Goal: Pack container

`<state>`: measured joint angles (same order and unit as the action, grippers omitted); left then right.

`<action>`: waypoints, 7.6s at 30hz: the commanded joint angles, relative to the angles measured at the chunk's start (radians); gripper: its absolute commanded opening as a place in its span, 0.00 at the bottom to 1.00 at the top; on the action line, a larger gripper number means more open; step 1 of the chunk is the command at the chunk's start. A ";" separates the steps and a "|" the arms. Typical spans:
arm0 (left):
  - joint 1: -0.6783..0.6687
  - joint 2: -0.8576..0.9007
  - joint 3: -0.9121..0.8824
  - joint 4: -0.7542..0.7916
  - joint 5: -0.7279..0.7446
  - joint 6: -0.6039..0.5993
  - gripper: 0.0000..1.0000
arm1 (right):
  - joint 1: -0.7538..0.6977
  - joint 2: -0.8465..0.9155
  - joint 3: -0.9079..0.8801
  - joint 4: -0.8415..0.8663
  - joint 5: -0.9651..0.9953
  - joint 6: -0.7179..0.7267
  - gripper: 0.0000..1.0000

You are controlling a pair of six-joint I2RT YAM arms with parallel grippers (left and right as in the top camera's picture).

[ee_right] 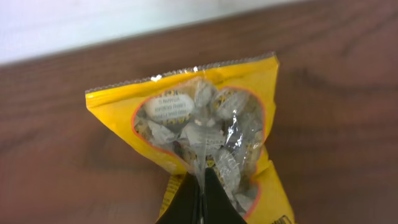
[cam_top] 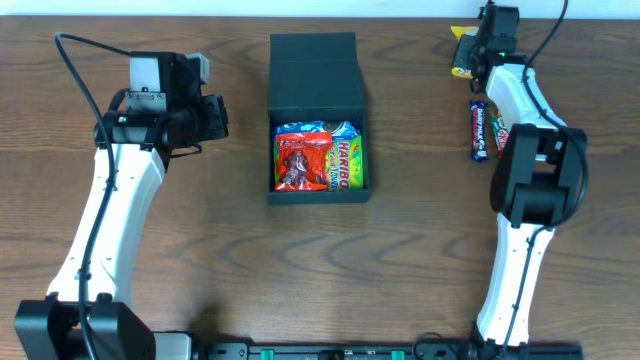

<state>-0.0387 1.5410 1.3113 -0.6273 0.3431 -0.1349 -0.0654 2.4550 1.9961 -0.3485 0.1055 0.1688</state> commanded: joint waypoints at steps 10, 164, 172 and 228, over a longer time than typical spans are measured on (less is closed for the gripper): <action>-0.001 -0.023 0.035 0.007 -0.109 0.035 0.06 | 0.240 -0.442 -0.013 -0.367 -0.001 0.077 0.01; 0.001 -0.025 0.117 0.033 -0.198 0.113 0.06 | 0.546 -0.355 -0.103 -0.403 -0.404 -0.040 0.01; 0.001 -0.025 0.117 0.032 -0.198 0.113 0.06 | 0.323 -0.433 -0.100 -0.537 -0.103 -0.053 0.01; 0.001 -0.025 0.117 0.034 -0.198 0.125 0.06 | 0.064 -0.312 -0.187 -0.553 -0.166 -0.195 0.01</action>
<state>-0.0395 1.5352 1.4029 -0.5945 0.1528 -0.0418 -0.0517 2.1509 1.7020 -0.8856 0.0132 0.0593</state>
